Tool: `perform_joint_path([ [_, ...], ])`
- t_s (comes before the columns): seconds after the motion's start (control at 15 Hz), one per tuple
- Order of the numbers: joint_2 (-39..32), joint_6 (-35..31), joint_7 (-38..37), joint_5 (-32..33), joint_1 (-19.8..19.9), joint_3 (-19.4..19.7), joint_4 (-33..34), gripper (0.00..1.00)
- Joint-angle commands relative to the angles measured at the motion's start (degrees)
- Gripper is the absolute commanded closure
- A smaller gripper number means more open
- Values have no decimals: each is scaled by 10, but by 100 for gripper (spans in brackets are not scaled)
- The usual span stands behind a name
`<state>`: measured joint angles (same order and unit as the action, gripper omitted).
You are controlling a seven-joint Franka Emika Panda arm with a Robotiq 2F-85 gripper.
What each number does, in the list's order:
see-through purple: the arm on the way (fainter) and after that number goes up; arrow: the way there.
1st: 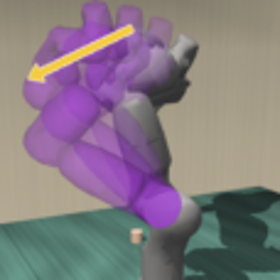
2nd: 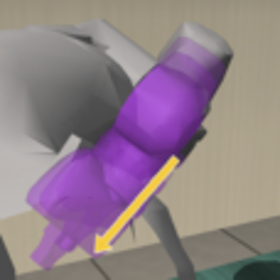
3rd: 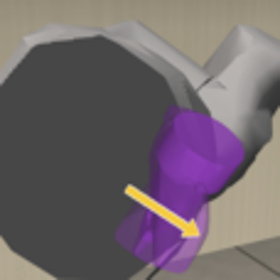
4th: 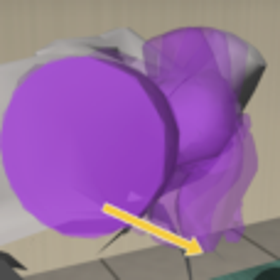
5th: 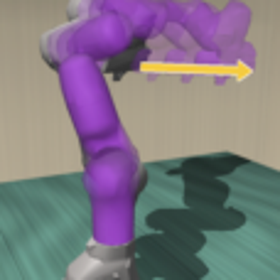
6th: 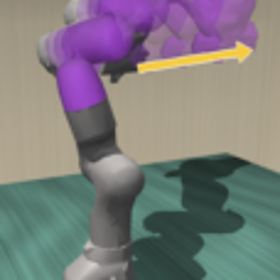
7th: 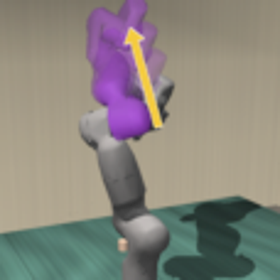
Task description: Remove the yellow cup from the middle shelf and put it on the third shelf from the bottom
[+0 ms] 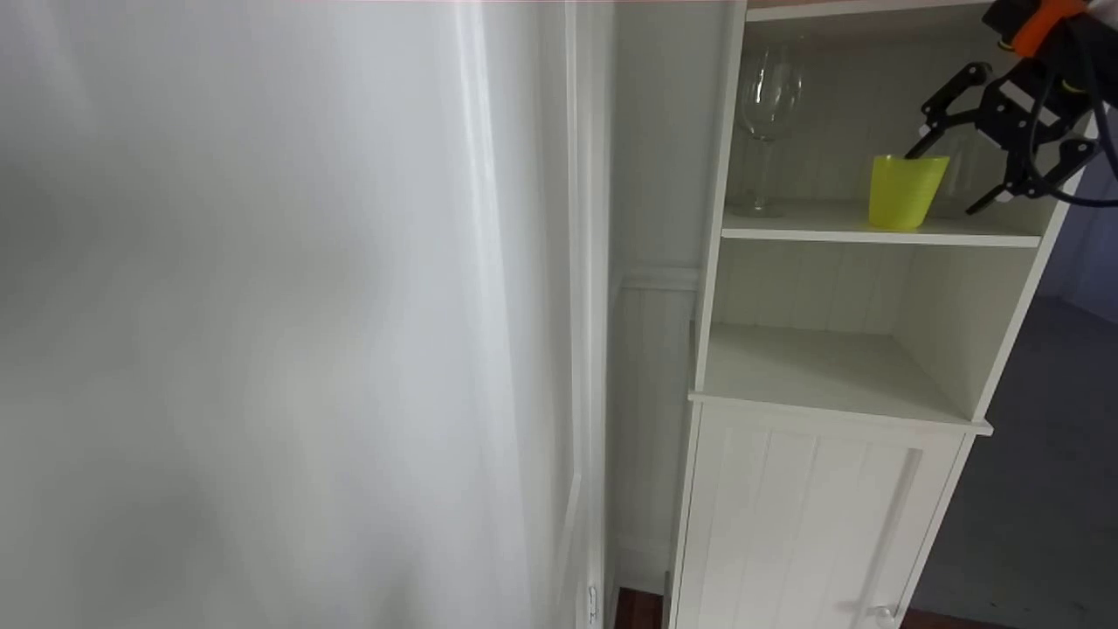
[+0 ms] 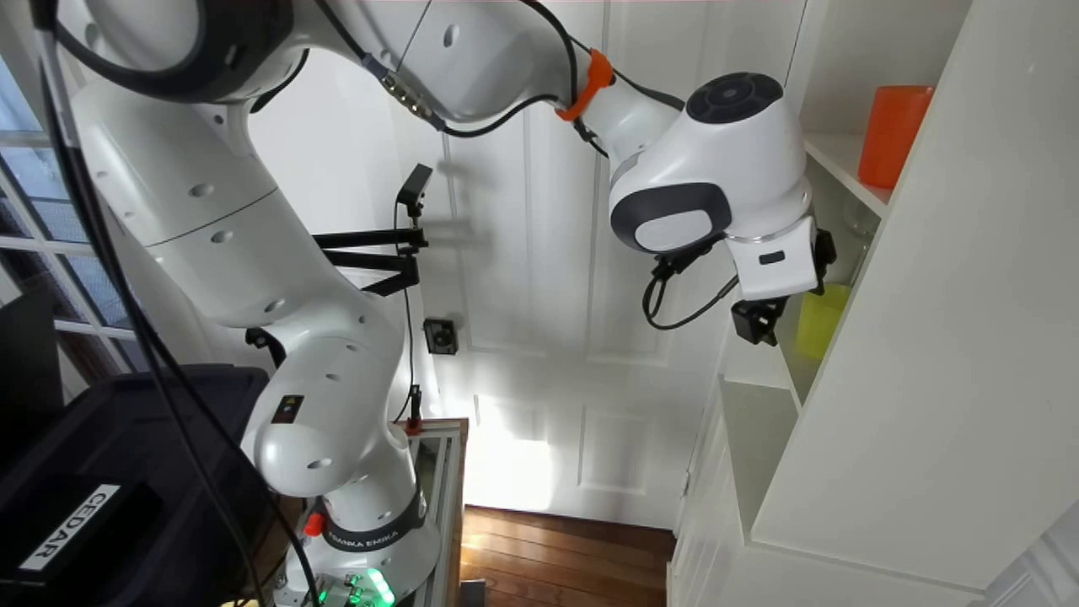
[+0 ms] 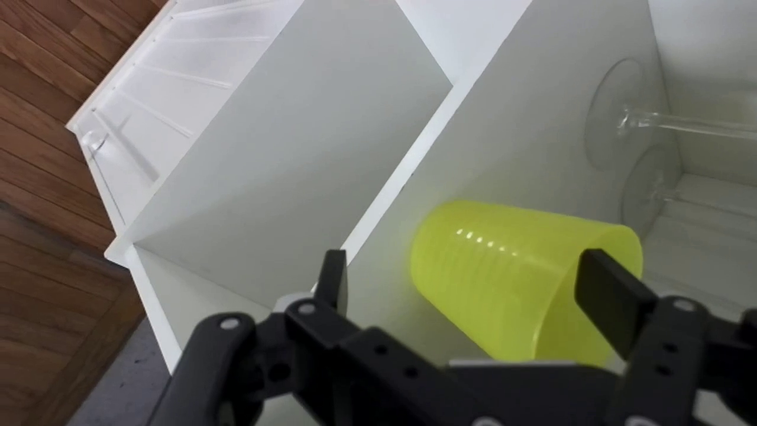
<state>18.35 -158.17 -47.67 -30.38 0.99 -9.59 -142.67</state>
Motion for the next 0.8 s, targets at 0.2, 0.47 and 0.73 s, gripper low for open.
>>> perform_joint_path([
  [0.2, -6, -11, -23, 3, -21, 12, 4, 27],
  [0.47, -1, 6, -16, 7, -21, 18, -2, 44],
  [0.73, 9, 16, 16, 0, -32, 31, -8, 72],
])
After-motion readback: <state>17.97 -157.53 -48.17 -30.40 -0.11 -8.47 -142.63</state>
